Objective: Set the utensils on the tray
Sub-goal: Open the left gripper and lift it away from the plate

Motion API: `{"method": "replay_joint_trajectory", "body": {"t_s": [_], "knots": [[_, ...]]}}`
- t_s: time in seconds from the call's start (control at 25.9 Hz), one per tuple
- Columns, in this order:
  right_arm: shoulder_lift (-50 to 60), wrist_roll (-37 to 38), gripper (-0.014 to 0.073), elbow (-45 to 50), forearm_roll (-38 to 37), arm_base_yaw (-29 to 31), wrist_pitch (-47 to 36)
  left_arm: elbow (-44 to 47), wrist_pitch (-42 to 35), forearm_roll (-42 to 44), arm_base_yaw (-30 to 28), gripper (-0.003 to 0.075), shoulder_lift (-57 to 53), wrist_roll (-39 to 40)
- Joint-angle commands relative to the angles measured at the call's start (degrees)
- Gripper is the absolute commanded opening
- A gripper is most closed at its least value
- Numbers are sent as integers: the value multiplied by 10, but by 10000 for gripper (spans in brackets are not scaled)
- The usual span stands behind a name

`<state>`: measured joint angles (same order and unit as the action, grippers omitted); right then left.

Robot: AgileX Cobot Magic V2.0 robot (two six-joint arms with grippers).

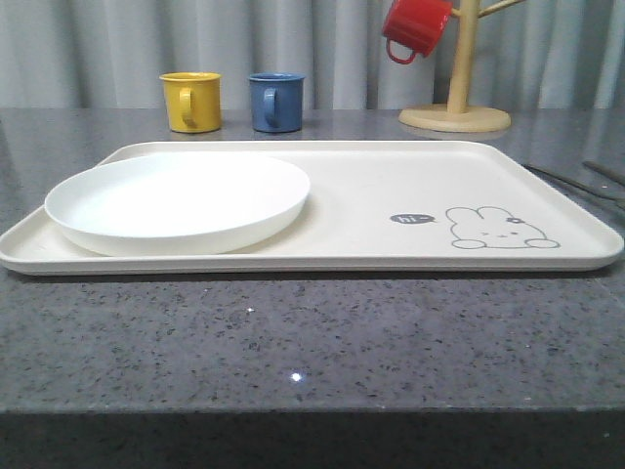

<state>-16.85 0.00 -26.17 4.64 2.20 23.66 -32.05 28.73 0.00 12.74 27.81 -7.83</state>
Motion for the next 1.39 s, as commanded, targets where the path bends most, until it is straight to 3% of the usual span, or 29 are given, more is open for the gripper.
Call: {"method": "replay_joint_trajectory", "body": {"t_s": [0.0,0.31,1.08,1.27,1.35], "knots": [[-10,-3,549,-21,-3,4,-46,43,-87,-11,-1,-18,-92,7],[-10,-3,549,-21,-3,4,-46,108,-111,-17,-1,-18,-273,7],[-12,-3,547,-21,-2,4,-46,108,-108,-17,-1,-18,-275,7],[-111,-9,400,-64,-21,4,34,108,-108,-17,-1,-18,-275,7],[-177,-18,403,-102,-30,4,68,108,-108,-17,-1,-18,-275,7]]}}
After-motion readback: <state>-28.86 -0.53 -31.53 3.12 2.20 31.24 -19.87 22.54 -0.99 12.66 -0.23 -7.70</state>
